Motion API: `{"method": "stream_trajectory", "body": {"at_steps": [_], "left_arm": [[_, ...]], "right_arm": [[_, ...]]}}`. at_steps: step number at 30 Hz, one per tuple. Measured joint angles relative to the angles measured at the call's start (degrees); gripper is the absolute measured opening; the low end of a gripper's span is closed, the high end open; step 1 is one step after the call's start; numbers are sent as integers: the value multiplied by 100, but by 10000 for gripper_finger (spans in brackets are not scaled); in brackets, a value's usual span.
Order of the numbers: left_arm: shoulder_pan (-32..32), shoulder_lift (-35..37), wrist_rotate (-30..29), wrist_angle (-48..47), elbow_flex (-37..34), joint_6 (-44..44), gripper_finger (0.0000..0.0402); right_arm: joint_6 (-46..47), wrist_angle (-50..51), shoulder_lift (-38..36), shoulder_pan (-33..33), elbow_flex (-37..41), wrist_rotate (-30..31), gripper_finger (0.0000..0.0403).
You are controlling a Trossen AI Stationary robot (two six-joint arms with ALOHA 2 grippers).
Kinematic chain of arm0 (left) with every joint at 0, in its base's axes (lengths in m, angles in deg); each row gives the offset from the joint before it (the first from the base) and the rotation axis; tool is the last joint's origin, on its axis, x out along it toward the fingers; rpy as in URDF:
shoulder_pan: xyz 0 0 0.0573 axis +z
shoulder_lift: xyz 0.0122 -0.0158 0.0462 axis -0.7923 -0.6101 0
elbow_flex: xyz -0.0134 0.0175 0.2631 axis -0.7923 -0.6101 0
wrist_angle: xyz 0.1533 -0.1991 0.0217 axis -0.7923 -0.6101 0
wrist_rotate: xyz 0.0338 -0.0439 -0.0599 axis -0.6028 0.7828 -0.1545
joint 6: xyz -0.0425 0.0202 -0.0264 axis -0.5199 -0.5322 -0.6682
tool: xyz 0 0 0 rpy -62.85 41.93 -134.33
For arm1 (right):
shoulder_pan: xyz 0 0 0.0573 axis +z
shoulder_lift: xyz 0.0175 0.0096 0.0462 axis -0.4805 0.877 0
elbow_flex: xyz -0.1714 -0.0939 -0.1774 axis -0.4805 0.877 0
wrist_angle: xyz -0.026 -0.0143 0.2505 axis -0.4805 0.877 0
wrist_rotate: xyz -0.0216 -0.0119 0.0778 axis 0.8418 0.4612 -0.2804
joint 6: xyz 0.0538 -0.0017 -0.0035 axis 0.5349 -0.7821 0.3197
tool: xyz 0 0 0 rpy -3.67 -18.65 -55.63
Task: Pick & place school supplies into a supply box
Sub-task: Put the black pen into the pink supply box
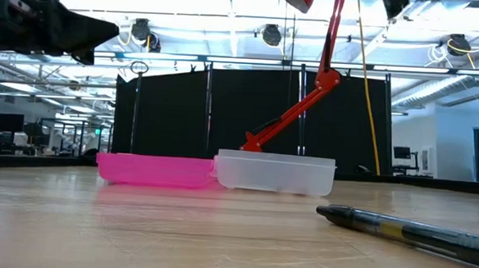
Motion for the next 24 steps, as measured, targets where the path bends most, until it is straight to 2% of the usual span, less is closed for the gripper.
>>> {"method": "stream_trajectory", "body": {"at_steps": [3,6,8,14,17,24], "left_arm": [[0,-7,-28,0,2,-2,41],[0,-7,-22,-8,2,-3,42],[0,-7,5,-25,2,-4,42],[0,-7,22,-118,2,-61,42],[0,-7,22,-128,2,-61,42],[0,-7,22,-88,2,198,42]], "right_arm": [[625,1316,950,105,-1213,-4,0],[1744,3035,1958,178,-2394,-33,0],[2445,3816,2623,261,-3011,-306,0],[3742,4435,4557,717,-4364,-932,0],[4735,4655,5356,916,-4832,-1199,0],[7270,4636,6457,1302,-5121,-1833,0]]}}
